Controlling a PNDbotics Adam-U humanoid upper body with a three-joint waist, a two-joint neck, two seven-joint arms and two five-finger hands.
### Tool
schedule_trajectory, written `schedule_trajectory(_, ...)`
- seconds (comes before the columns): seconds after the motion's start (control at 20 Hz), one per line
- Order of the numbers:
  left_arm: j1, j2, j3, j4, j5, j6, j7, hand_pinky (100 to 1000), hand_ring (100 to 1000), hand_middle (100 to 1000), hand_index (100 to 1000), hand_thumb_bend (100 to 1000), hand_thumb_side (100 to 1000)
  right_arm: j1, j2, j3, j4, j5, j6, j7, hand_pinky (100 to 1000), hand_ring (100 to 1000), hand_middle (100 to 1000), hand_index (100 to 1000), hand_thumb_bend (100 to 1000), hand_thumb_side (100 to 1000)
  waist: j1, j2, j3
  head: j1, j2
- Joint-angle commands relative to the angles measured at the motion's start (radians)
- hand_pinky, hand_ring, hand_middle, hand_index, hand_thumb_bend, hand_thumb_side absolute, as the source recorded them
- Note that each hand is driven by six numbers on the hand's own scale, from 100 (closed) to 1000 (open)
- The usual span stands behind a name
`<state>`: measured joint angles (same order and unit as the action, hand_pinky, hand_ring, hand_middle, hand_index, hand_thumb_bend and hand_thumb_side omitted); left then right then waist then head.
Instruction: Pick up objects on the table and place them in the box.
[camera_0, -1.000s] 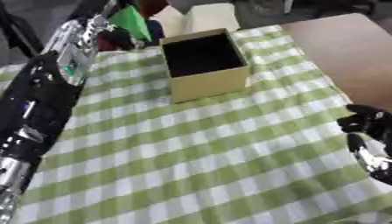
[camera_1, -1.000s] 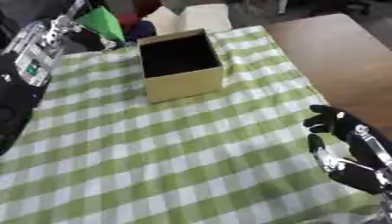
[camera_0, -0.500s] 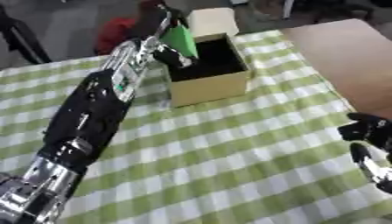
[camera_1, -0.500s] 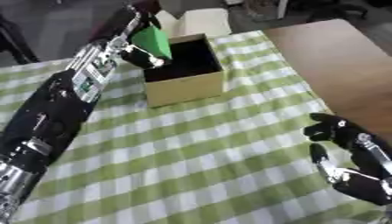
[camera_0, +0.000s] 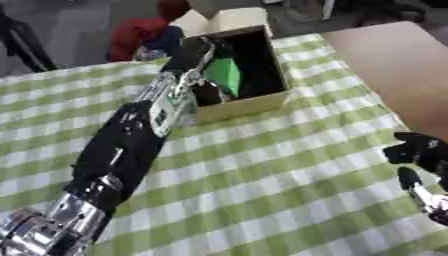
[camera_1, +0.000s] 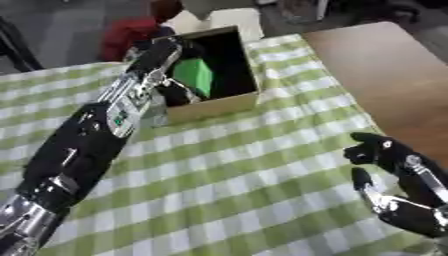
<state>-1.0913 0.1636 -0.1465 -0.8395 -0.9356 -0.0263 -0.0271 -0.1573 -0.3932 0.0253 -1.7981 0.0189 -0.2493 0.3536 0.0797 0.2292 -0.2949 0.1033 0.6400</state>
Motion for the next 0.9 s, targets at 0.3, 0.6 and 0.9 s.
schedule_trajectory(0.3, -0.015, 0.046, 0.029, -0.059, 0.067, 0.013, 0.056, 740, 802, 794, 859, 1000, 216, -0.001, -0.013, -0.004, -0.008, -0.004, -0.003, 0.002, 759, 798, 654, 894, 100, 348, -0.016, -0.020, 0.011, -0.008, -0.004)
schedule_trajectory(0.6, 0.010, 0.110, 0.040, -0.209, 0.359, -0.002, 0.116, 637, 706, 670, 817, 1000, 230, 0.007, -0.015, -0.012, -0.007, -0.004, -0.004, -0.005, 759, 798, 654, 894, 100, 343, -0.024, -0.026, 0.041, -0.024, 0.007)
schedule_trajectory(0.9, 0.130, 0.238, 0.043, -0.537, 0.653, 0.026, 0.181, 617, 681, 638, 801, 946, 221, 0.022, -0.019, -0.030, -0.011, -0.001, -0.007, -0.023, 758, 797, 654, 895, 100, 336, -0.034, -0.031, 0.095, -0.041, 0.015)
